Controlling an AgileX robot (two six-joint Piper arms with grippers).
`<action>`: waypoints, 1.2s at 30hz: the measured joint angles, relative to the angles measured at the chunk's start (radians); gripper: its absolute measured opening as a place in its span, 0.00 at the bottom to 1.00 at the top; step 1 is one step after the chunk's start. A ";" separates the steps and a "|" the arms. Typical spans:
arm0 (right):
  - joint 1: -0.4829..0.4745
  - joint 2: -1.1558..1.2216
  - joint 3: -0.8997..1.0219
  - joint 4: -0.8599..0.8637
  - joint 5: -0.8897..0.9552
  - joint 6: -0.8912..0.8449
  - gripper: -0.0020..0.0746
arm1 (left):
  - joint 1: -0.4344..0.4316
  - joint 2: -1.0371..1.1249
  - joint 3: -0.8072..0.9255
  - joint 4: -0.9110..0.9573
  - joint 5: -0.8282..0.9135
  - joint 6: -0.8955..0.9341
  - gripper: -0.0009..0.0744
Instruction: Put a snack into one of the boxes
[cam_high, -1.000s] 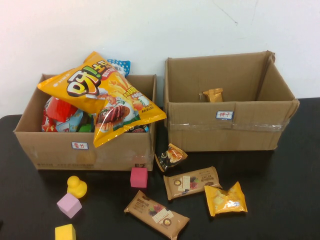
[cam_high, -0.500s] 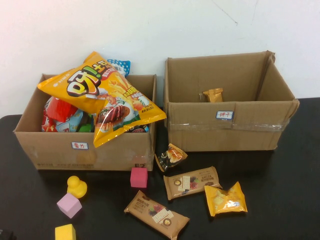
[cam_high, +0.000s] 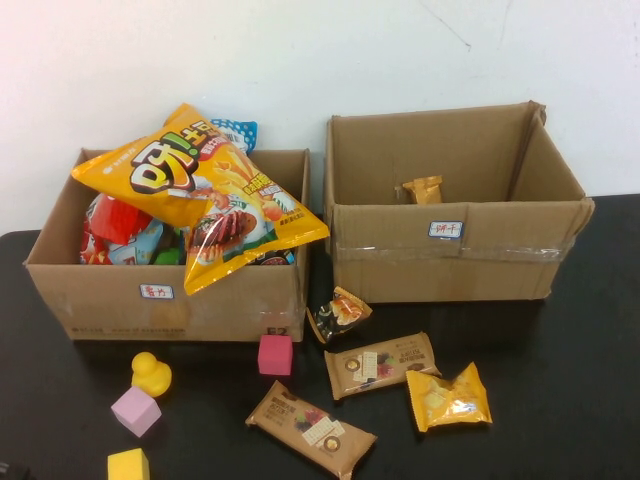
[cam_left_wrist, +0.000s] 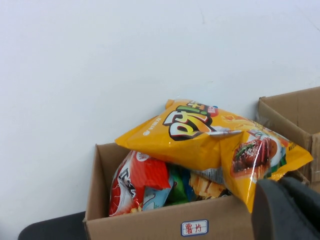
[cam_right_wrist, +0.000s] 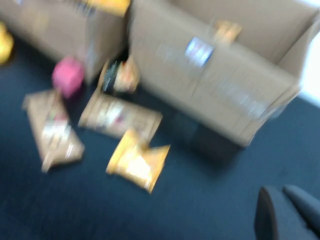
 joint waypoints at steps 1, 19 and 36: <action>-0.033 -0.044 0.044 0.000 -0.056 -0.002 0.03 | 0.000 0.000 0.000 0.000 0.000 0.000 0.01; -0.690 -0.659 0.739 0.100 -0.614 0.042 0.03 | 0.000 0.000 0.000 -0.002 0.001 0.000 0.01; -0.661 -0.671 0.879 0.256 -0.616 -0.083 0.03 | 0.000 0.000 0.000 -0.004 0.004 -0.002 0.01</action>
